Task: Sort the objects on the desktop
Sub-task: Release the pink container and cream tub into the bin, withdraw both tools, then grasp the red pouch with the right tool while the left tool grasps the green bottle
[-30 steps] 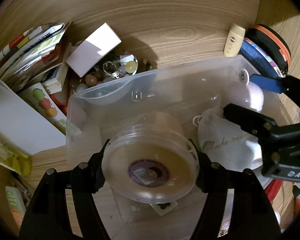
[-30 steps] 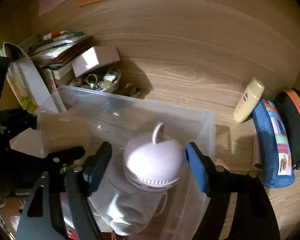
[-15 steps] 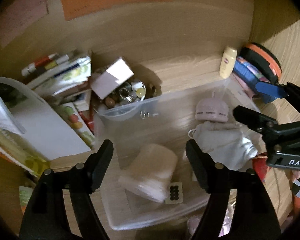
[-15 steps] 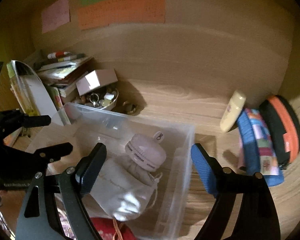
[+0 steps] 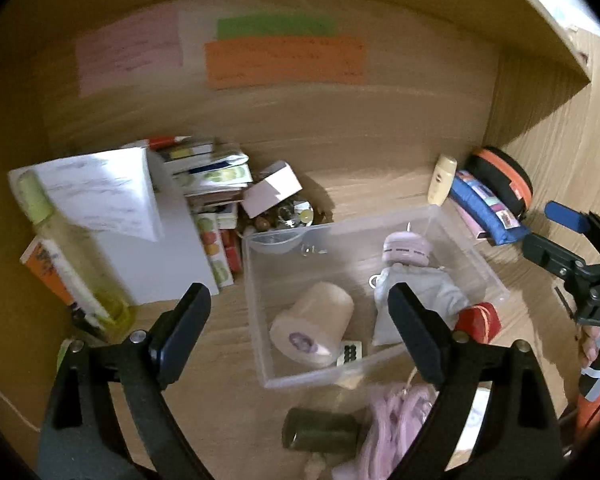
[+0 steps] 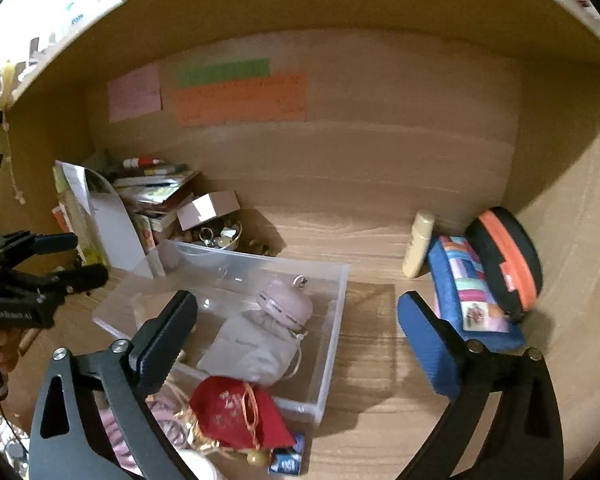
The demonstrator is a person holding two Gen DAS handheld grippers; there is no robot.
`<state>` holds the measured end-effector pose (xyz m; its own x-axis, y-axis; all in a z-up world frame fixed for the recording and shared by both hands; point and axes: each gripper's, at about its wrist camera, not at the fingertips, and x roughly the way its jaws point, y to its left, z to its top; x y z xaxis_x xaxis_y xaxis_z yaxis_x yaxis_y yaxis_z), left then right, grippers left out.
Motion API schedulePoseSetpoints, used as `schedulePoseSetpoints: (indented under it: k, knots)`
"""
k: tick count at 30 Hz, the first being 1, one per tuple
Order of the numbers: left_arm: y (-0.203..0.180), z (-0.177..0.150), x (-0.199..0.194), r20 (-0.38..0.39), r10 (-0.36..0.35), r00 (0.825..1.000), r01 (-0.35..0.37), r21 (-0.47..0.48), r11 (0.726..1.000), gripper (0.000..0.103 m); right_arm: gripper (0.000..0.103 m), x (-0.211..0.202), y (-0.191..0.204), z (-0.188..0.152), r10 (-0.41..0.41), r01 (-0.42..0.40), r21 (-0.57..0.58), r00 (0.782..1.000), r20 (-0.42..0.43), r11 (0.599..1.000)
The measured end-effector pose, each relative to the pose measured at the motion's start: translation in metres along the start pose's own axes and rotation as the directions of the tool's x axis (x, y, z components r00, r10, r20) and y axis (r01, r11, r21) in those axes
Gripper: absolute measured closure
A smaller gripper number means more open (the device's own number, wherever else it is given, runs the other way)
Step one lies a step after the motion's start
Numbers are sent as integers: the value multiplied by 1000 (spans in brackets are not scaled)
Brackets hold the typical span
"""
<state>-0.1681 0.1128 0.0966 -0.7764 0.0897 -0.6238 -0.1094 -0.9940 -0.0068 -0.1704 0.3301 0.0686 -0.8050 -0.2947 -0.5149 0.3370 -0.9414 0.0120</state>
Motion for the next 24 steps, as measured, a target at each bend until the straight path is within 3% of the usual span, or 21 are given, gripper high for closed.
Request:
schedulePoseSetpoints:
  k: [12, 19, 24]
  knots:
    - [19, -44, -30, 24, 27, 999, -26, -36, 999, 7, 1, -33, 5, -28, -6, 6, -7, 1000, 18, 1000]
    - [27, -69, -17, -31, -2, 1000, 0, -79, 997, 7, 1, -27, 0, -55, 8, -7, 33, 1000, -29, 999]
    - [32, -86, -2, -85, -37, 996, 27, -118, 993, 7, 3, -11, -4, -79, 66, -58, 71, 991, -118, 996]
